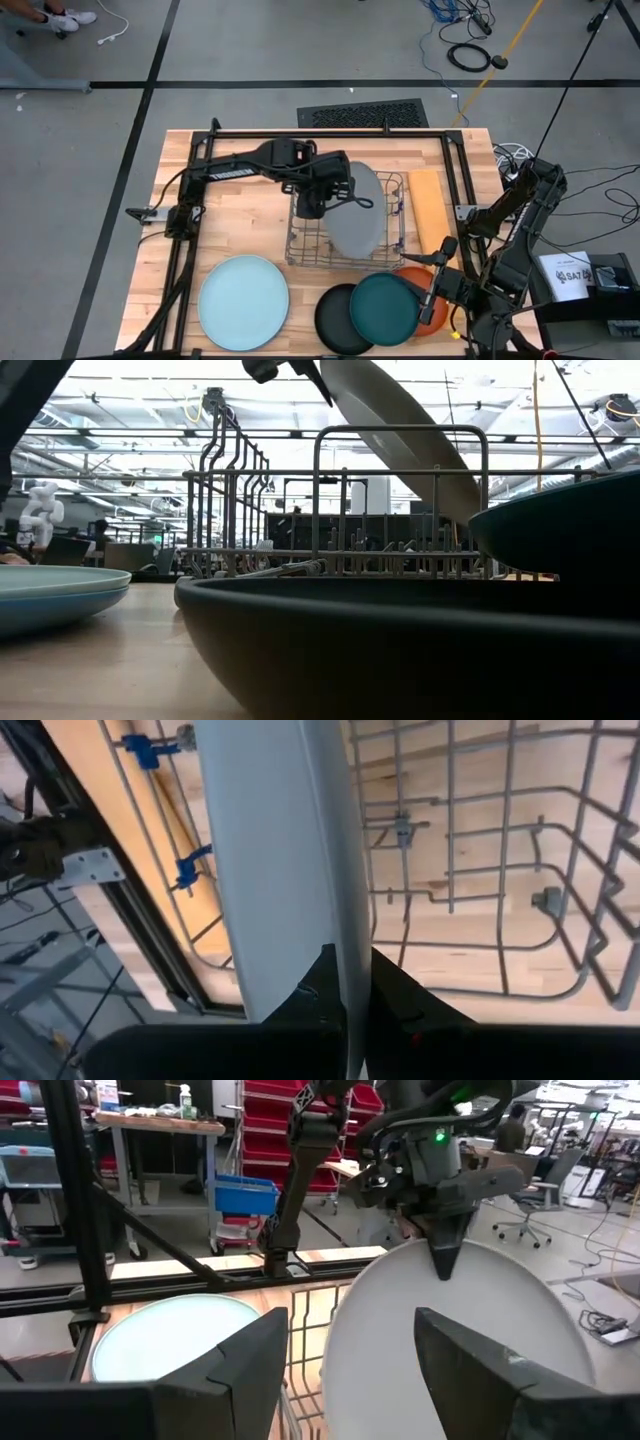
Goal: Sort dishes
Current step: Put the gray plate into the dish rack
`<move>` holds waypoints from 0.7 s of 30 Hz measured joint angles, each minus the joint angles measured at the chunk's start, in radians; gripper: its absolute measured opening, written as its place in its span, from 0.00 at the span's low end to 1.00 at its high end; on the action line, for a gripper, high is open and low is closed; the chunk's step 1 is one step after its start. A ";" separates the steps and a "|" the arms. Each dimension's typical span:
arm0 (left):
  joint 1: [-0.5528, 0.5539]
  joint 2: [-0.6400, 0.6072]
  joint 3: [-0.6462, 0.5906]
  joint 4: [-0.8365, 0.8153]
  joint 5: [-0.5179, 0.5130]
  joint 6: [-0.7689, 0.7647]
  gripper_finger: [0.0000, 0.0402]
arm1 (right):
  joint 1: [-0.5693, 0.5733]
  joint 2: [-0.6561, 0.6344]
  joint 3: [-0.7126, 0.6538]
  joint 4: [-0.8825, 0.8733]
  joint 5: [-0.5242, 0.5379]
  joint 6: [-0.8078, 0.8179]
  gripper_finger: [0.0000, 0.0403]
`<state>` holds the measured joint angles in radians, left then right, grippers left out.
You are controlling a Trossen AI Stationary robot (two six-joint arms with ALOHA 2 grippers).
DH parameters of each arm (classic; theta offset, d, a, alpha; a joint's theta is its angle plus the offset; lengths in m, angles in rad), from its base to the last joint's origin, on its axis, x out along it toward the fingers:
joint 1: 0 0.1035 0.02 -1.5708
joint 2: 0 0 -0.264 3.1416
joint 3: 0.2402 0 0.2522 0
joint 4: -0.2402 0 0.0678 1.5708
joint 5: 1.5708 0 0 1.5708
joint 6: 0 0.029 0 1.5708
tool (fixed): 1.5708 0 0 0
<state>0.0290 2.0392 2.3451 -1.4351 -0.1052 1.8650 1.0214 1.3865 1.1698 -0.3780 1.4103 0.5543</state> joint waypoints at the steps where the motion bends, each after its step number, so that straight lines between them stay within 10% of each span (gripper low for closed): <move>1: -0.001 0.000 0.000 0.007 -0.006 0.000 0.01 | 0.000 0.000 0.000 -0.001 -0.001 -0.003 0.52; 14: -0.003 0.000 0.000 0.134 -0.007 -0.084 0.01 | -0.013 0.000 0.000 -0.001 -0.003 -0.026 0.52; 21: 0.004 -0.004 0.000 0.203 0.009 -0.348 0.01 | 0.001 -0.027 0.033 0.014 0.098 -0.326 0.52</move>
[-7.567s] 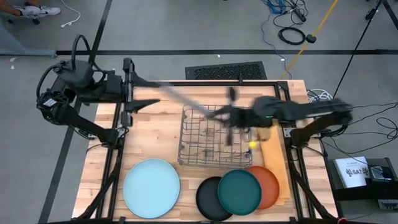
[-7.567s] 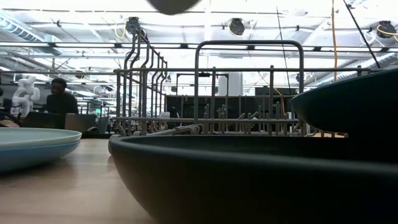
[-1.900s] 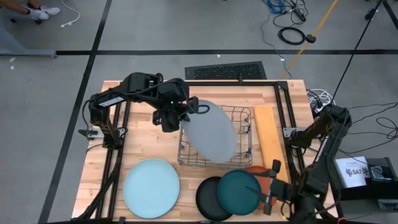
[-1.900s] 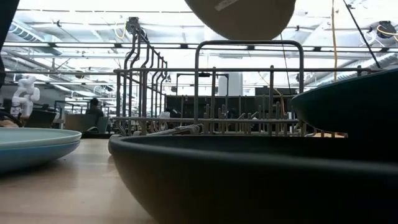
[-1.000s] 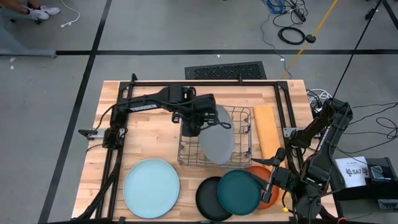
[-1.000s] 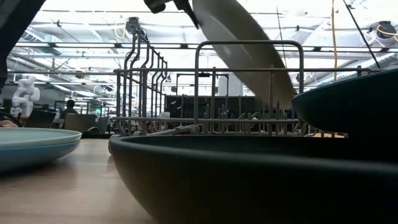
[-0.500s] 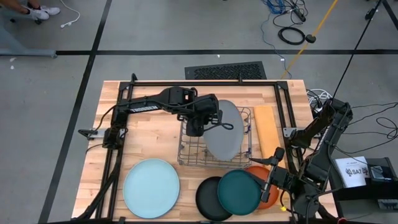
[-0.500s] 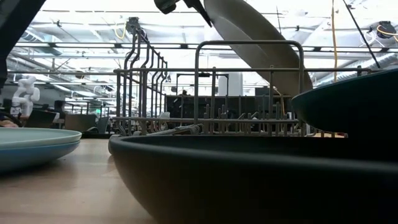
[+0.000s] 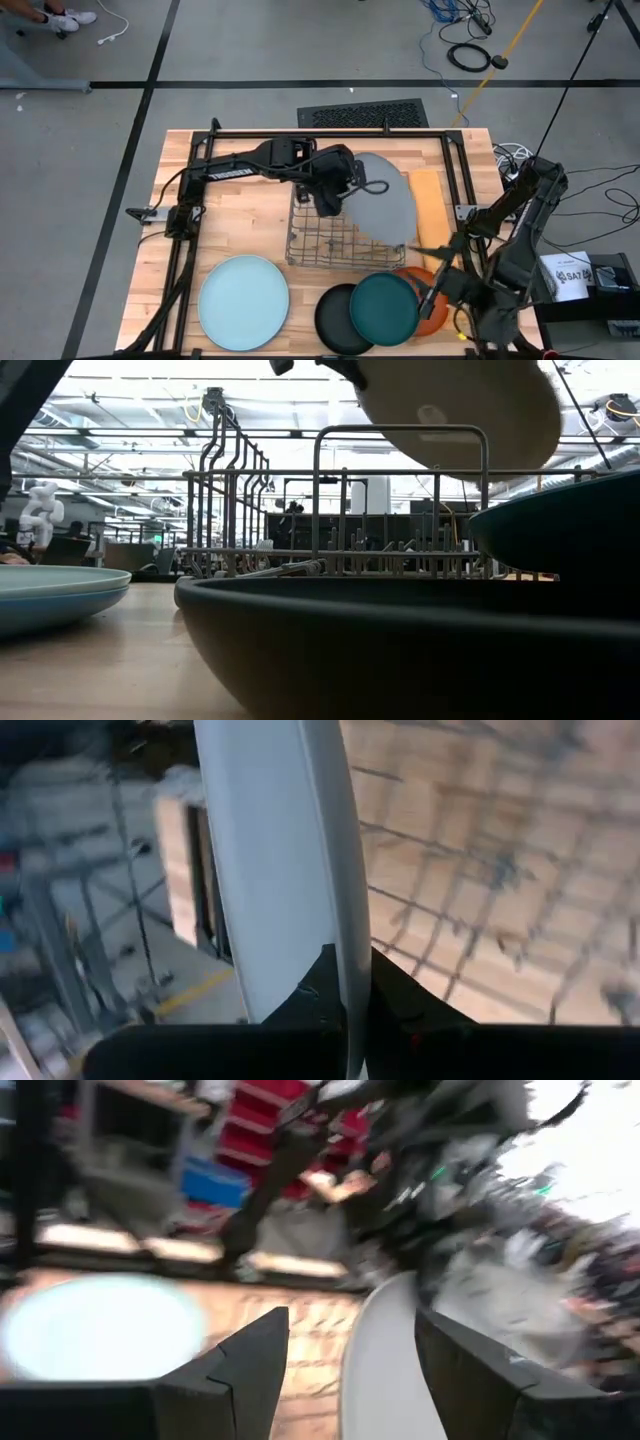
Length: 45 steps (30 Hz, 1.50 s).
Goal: Sort dishes
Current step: Put the gray plate into the dish rack
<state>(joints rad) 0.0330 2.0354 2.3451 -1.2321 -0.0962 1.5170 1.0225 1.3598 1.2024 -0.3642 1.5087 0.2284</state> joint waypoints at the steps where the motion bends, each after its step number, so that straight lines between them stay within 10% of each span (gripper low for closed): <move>1: 0.000 -0.001 0.000 0.022 0.002 -0.059 0.01 | 0.004 -0.010 0.017 0.002 0.041 -0.051 0.52; 23: 0.006 0.000 0.000 0.471 0.188 -1.806 0.01 | 0.053 -0.099 0.391 -0.006 0.063 -0.792 0.52; 45: -0.249 0.015 -0.060 0.425 -0.403 -2.638 0.01 | 0.053 -0.195 0.538 -0.009 0.062 -1.010 0.52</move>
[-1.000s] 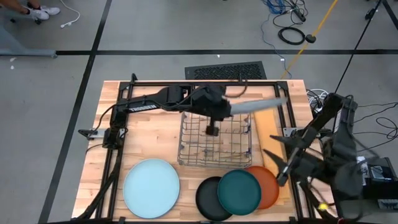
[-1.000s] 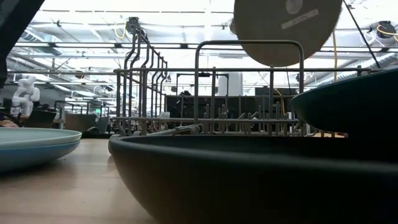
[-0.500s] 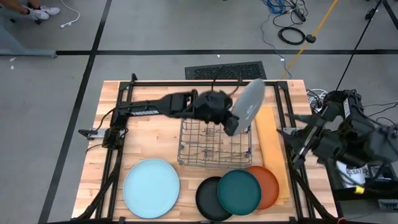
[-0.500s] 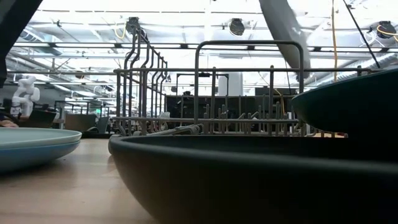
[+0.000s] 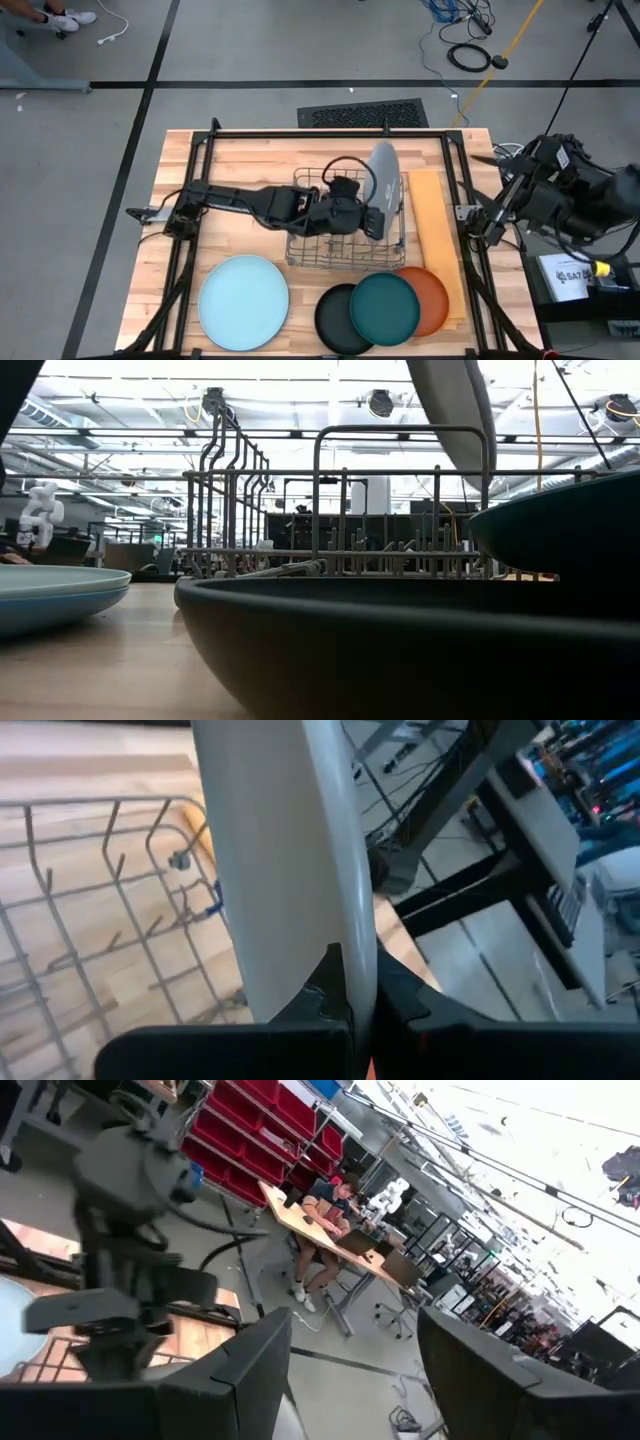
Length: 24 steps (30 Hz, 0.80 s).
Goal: Sort dishes
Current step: Put the gray plate into the dish rack
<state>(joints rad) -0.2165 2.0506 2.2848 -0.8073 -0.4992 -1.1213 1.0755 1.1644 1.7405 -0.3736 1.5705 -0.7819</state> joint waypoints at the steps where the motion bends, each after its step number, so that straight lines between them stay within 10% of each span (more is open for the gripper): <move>1: -0.005 0.010 0.000 0.003 -0.012 -0.015 0.01 | 0.000 -0.007 0.000 0.000 -0.001 0.000 0.52; 24: -0.071 0.192 0.000 0.140 -0.118 -0.164 0.01 | 0.000 -0.045 0.000 -0.005 -0.001 0.011 0.52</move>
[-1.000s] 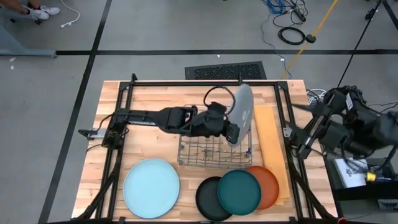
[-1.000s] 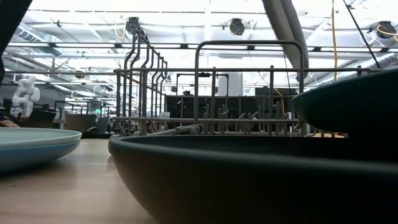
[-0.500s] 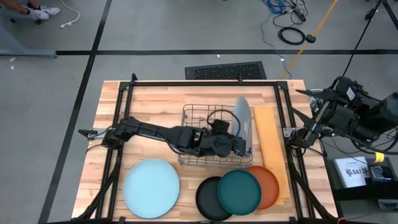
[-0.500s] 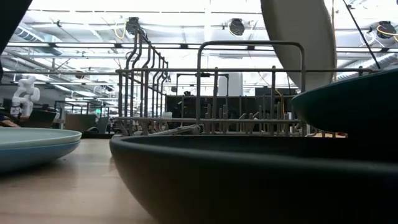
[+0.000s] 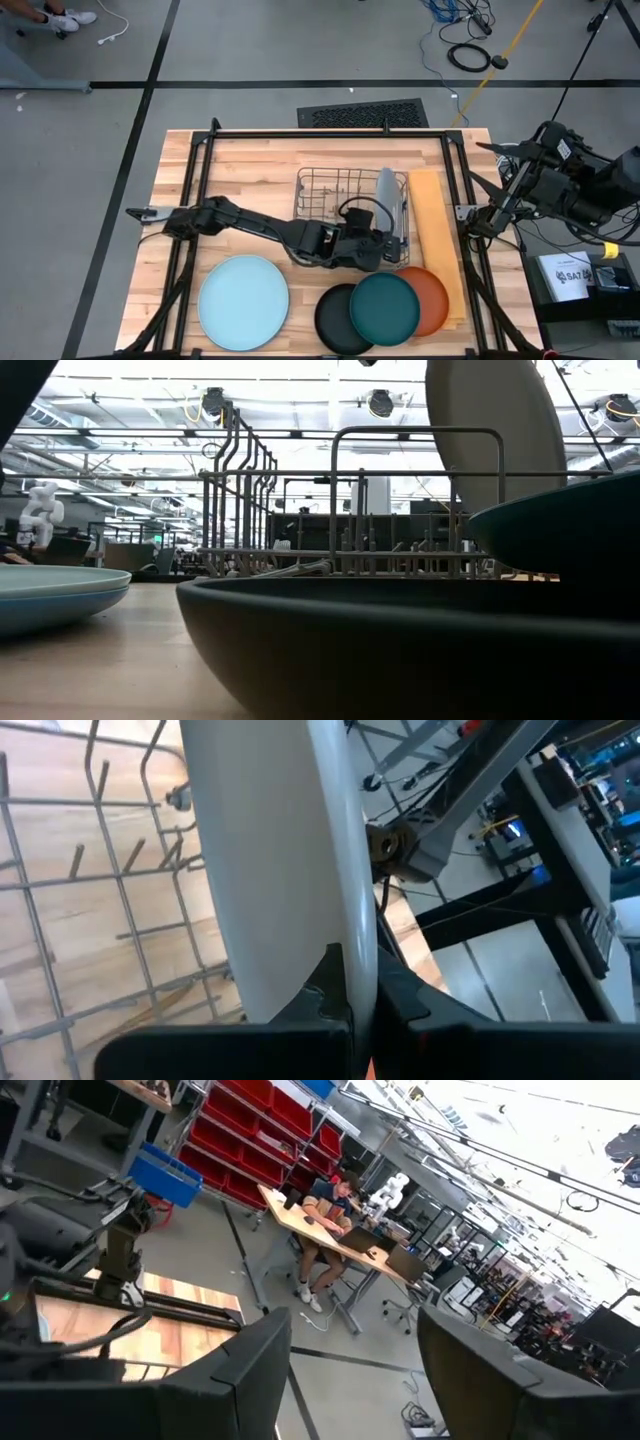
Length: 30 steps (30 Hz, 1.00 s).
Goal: Sort dishes
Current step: Put the gray plate into the dish rack
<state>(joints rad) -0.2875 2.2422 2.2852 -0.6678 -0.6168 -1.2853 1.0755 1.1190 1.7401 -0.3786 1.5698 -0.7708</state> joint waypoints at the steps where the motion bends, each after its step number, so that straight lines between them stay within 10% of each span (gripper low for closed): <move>1: -0.001 0.004 0.000 -0.002 0.000 -0.013 0.01 | 0.000 0.000 0.000 0.000 0.000 0.000 0.52; 20: 0.021 0.032 0.001 0.046 0.012 0.013 0.04 | 0.000 0.001 0.000 0.000 -0.003 0.027 0.52; 30: 0.031 0.046 0.000 0.150 0.068 0.068 0.42 | -0.001 0.002 0.000 0.000 -0.003 0.035 0.52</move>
<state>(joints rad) -0.2565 2.2883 2.2856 -0.5173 -0.5489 -1.2170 1.0748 1.1211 1.7397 -0.3786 1.5665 -0.7354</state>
